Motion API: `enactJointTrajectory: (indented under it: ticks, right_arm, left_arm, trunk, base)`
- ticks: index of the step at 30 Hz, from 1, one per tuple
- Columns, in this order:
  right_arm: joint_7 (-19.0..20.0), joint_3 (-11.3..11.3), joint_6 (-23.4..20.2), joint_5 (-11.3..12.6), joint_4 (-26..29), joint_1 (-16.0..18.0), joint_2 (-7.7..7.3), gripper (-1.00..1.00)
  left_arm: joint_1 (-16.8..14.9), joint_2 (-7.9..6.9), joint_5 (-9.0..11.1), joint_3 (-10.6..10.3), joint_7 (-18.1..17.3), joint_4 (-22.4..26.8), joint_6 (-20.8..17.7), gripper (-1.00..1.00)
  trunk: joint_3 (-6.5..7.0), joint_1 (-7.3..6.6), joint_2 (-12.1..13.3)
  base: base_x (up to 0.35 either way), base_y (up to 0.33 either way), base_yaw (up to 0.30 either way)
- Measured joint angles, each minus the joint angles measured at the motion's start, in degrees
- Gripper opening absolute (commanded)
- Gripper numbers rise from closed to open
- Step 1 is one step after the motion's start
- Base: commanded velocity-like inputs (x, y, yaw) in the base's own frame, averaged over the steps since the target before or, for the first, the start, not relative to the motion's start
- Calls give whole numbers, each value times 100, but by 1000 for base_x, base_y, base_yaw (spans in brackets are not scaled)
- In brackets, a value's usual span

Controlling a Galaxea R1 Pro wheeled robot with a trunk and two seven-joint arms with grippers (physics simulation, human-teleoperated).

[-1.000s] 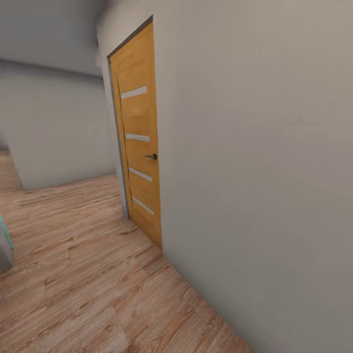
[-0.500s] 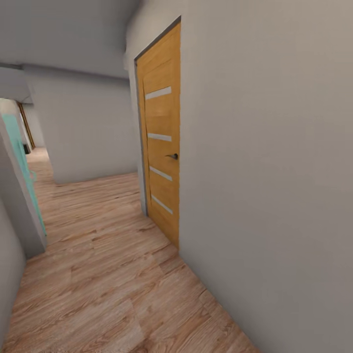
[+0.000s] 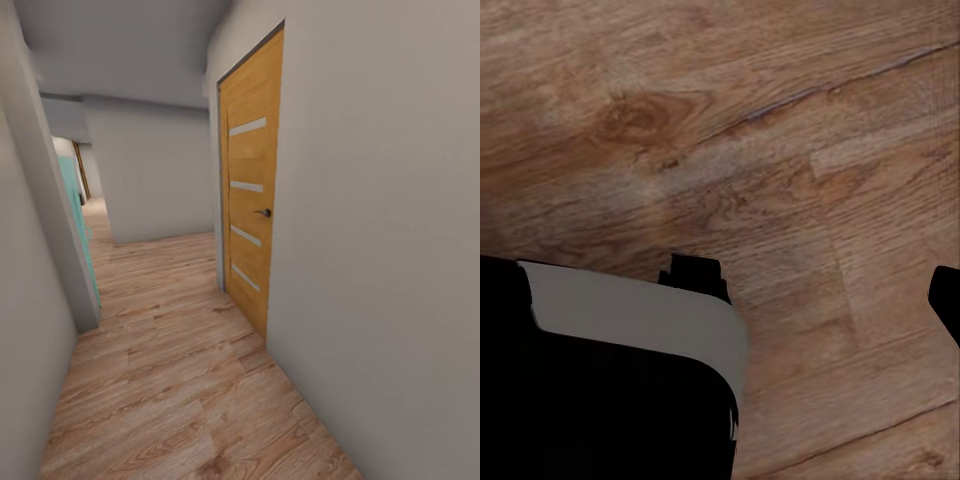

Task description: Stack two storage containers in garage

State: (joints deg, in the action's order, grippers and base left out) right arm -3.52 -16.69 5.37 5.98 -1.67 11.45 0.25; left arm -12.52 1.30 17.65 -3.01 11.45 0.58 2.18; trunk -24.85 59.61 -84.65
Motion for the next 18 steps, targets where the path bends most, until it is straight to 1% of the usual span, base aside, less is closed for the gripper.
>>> enactJointTrajectory:
  ticks: [6, 13, 18]
  right_arm:
    - [-4, 4, -13, 1, 0, 0, 7, 100]
    - [13, 5, -20, 9, 0, 0, -20, 100]
    - [22, 4, -5, 3, 0, 0, 1, 100]
  left_arm:
    - [0, 0, 0, -1, 0, 0, 0, 100]
    - [0, 0, 0, 0, 0, 1, 0, 100]
    - [0, 0, 0, 0, 0, 1, 0, 100]
  trunk:
    - [0, 0, 0]
    - [0, 0, 0]
    - [0, 0, 0]
  base:
    - [0, 0, 275]
    - [0, 0, 276]
    - [0, 0, 277]
